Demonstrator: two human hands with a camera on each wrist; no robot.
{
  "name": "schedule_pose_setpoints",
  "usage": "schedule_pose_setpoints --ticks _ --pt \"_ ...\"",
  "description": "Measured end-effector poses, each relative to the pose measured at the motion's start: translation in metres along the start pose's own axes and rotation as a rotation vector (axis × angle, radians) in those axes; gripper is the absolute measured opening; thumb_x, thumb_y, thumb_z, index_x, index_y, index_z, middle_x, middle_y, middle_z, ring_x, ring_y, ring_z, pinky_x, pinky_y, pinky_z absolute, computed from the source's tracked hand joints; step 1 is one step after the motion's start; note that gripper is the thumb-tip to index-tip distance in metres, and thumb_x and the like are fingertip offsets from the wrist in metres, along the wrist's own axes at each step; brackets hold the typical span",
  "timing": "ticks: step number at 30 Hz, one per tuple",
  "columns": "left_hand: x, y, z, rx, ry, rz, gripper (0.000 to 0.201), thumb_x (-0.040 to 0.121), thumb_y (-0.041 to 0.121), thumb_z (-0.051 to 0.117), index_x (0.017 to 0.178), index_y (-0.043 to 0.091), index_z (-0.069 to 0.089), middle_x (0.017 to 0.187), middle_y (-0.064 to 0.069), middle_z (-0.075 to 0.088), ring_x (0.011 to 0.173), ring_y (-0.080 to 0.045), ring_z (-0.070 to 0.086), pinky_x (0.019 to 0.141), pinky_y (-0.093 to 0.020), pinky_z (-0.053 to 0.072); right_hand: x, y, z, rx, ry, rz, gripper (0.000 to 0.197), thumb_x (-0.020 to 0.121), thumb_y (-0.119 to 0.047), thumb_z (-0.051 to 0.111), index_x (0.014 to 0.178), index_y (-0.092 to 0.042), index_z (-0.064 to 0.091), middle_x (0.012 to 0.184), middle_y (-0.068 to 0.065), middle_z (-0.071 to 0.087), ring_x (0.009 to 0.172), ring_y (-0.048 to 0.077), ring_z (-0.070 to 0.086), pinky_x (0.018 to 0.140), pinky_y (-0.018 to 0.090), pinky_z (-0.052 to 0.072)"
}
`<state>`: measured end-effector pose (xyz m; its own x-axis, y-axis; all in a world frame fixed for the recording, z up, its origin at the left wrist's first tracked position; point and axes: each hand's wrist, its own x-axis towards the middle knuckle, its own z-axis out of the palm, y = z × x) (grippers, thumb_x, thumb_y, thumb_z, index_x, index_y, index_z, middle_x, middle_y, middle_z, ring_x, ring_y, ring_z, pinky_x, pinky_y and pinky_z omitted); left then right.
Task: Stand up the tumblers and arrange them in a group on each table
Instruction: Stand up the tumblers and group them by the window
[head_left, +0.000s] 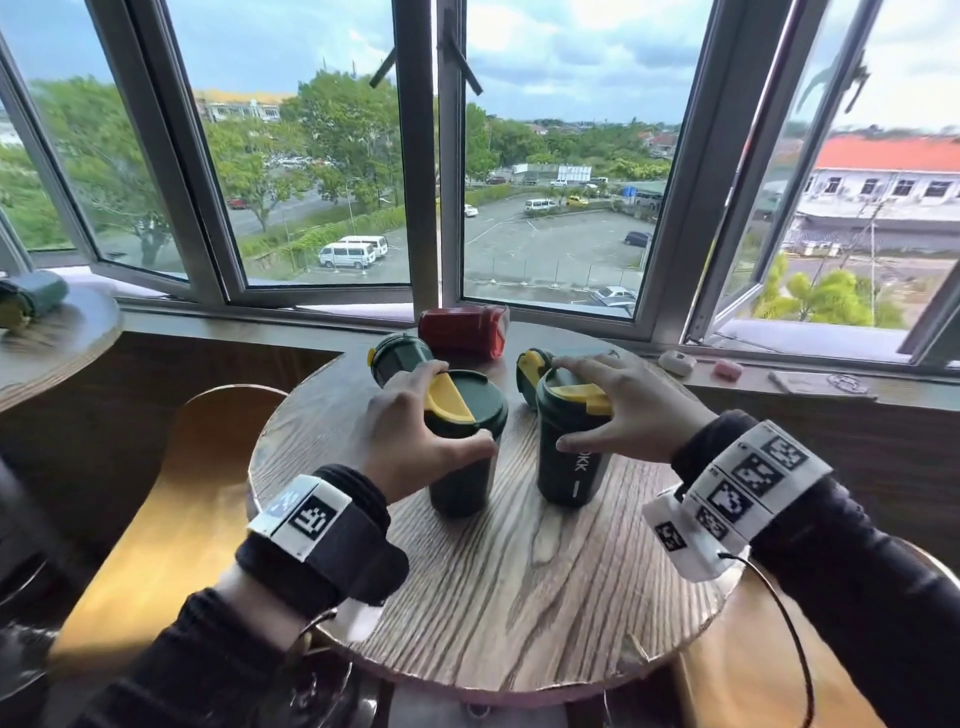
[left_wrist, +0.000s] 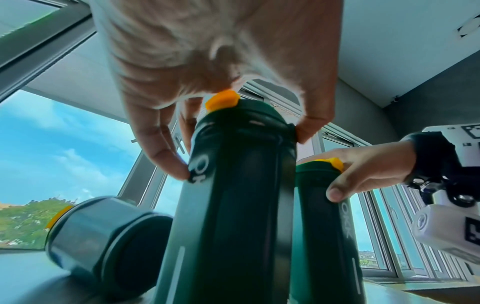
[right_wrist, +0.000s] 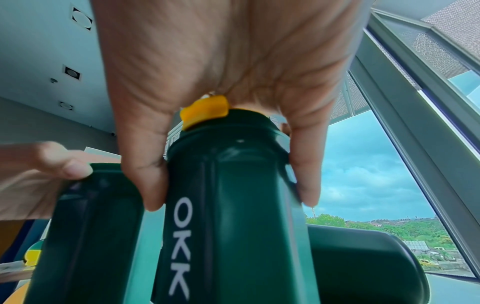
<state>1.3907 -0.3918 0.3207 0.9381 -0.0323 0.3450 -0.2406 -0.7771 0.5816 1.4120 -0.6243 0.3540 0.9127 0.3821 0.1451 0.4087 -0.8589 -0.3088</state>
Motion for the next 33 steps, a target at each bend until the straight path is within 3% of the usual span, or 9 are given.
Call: schedule_pose_setpoints --ticks 3,5,8,10,18,21,26,29,33 --pt "-0.001 -0.009 0.004 -0.068 0.028 -0.012 0.088 0.056 0.056 0.076 0.130 0.023 0.042 0.122 -0.004 0.056 0.098 -0.012 0.047 0.083 -0.023 0.037 -0.001 0.002 0.002 0.014 0.023 0.029 0.092 0.069 -0.041 0.077 0.143 -0.016 0.030 0.140 0.004 0.039 0.123 0.017 0.040 0.091 0.015 0.027" --pt "0.001 -0.014 0.005 -0.094 0.033 -0.027 0.089 0.056 0.051 0.081 0.130 0.023 0.039 0.122 -0.002 0.055 0.099 -0.012 0.047 0.085 -0.024 0.038 -0.003 0.003 0.002 0.005 0.049 0.066 0.094 0.066 -0.044 0.078 0.141 -0.014 0.031 0.139 0.005 0.035 0.122 0.019 0.041 0.089 0.015 0.028" --pt "0.001 -0.017 0.006 -0.077 0.023 -0.009 0.094 0.053 0.051 0.082 0.130 0.021 0.039 0.122 -0.003 0.057 0.101 -0.014 0.051 0.086 -0.024 0.040 -0.006 0.003 0.002 0.001 0.094 0.097 0.090 0.063 -0.049 0.079 0.135 -0.013 0.037 0.128 0.005 0.040 0.103 0.013 0.042 0.076 0.008 0.032" --pt "0.001 -0.018 0.007 -0.064 0.016 -0.003 0.095 0.053 0.050 0.083 0.132 0.020 0.039 0.123 -0.003 0.058 0.104 -0.018 0.056 0.088 -0.025 0.042 -0.007 0.003 0.003 0.022 0.119 0.100 0.087 0.062 -0.053 0.077 0.131 -0.015 0.041 0.119 0.003 0.043 0.097 0.008 0.039 0.077 0.011 0.031" --pt "0.002 -0.019 0.006 -0.059 0.029 0.021 0.095 0.054 0.048 0.083 0.132 0.017 0.039 0.120 -0.005 0.060 0.098 -0.015 0.055 0.084 -0.023 0.042 0.000 0.003 0.004 0.060 0.156 0.061 0.086 0.059 -0.046 0.082 0.131 -0.014 0.047 0.122 0.005 0.053 0.098 0.008 0.043 0.078 0.012 0.030" --pt "0.003 -0.018 0.006 -0.043 0.026 0.031 0.095 0.053 0.050 0.083 0.130 0.015 0.039 0.116 -0.006 0.060 0.098 -0.016 0.056 0.083 -0.023 0.043 0.003 0.002 0.003 0.072 0.136 0.046 0.087 0.058 -0.044 0.083 0.131 -0.014 0.047 0.123 0.004 0.054 0.105 0.013 0.048 0.083 0.016 0.032" --pt "0.005 -0.016 0.008 -0.055 0.036 0.045 0.092 0.052 0.049 0.084 0.124 0.014 0.039 0.111 -0.005 0.060 0.094 -0.016 0.056 0.080 -0.022 0.042 0.002 -0.006 0.005 0.047 0.113 0.017 0.087 0.057 -0.049 0.082 0.131 -0.017 0.049 0.119 -0.001 0.053 0.102 0.006 0.042 0.073 0.009 0.025" --pt "0.004 -0.017 0.009 -0.069 0.044 0.051 0.091 0.053 0.049 0.084 0.124 0.015 0.039 0.110 -0.005 0.060 0.094 -0.017 0.057 0.081 -0.023 0.043 0.003 -0.008 0.010 0.116 0.103 0.013 0.089 0.055 -0.049 0.083 0.130 -0.016 0.049 0.119 0.000 0.055 0.105 0.011 0.049 0.081 0.016 0.032" --pt "0.004 -0.018 0.012 -0.075 0.051 0.047 0.094 0.052 0.050 0.083 0.126 0.016 0.037 0.111 -0.004 0.059 0.096 -0.019 0.057 0.082 -0.024 0.045 0.002 -0.007 0.010 0.126 0.101 0.016 0.090 0.054 -0.049 0.083 0.130 -0.016 0.049 0.120 0.000 0.053 0.103 0.010 0.046 0.082 0.018 0.033"
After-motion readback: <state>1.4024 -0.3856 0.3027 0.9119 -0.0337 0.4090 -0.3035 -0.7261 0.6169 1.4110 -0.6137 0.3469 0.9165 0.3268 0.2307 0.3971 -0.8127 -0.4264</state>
